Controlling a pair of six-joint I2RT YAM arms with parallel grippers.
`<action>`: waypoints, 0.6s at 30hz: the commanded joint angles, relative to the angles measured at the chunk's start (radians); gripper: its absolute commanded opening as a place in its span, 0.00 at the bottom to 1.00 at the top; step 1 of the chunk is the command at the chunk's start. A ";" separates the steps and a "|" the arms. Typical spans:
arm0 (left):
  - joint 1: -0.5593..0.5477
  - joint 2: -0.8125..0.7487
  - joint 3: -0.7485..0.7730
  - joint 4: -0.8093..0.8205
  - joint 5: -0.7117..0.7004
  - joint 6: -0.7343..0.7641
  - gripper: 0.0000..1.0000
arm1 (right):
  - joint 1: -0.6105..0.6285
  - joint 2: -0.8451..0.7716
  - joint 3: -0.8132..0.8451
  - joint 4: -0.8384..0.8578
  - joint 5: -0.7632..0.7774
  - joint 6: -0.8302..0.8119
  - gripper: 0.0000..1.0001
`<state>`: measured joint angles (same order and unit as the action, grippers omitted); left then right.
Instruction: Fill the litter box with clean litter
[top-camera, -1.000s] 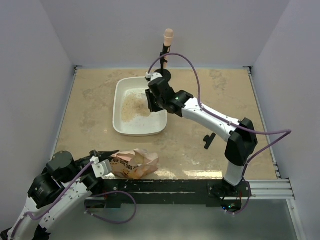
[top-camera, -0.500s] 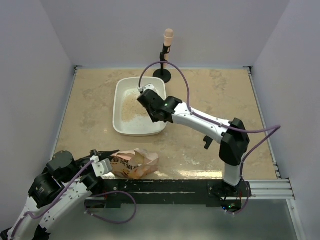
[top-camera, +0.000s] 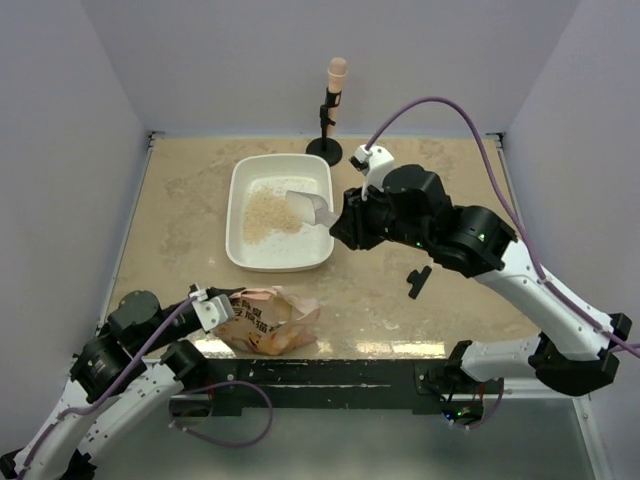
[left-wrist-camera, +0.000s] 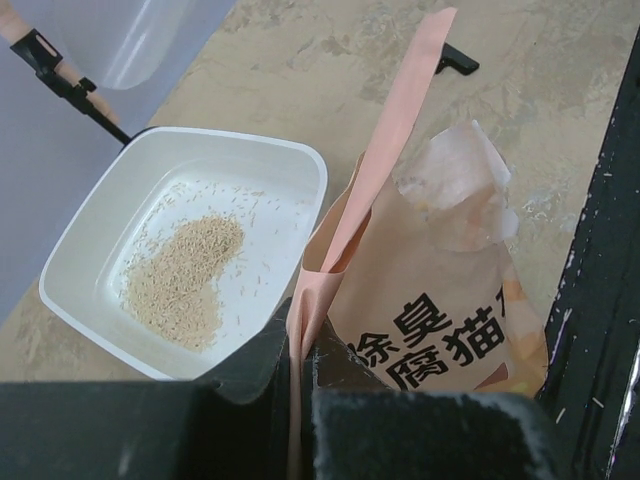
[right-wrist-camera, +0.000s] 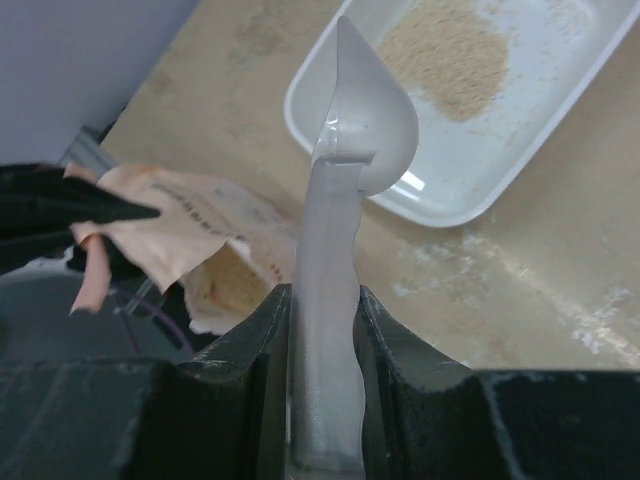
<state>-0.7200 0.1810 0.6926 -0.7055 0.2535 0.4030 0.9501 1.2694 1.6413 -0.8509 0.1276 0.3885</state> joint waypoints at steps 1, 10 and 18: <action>0.001 0.035 0.033 0.250 0.010 -0.070 0.00 | 0.006 -0.065 -0.055 -0.065 -0.299 0.091 0.00; 0.002 0.044 0.067 0.229 0.012 -0.142 0.00 | 0.006 -0.214 -0.182 -0.092 -0.493 0.176 0.00; 0.001 0.037 0.079 0.212 0.023 -0.142 0.00 | 0.006 -0.229 -0.164 -0.164 -0.494 0.188 0.00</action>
<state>-0.7200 0.2272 0.6956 -0.6746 0.2398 0.2981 0.9539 1.0508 1.4528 -0.9855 -0.3420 0.5587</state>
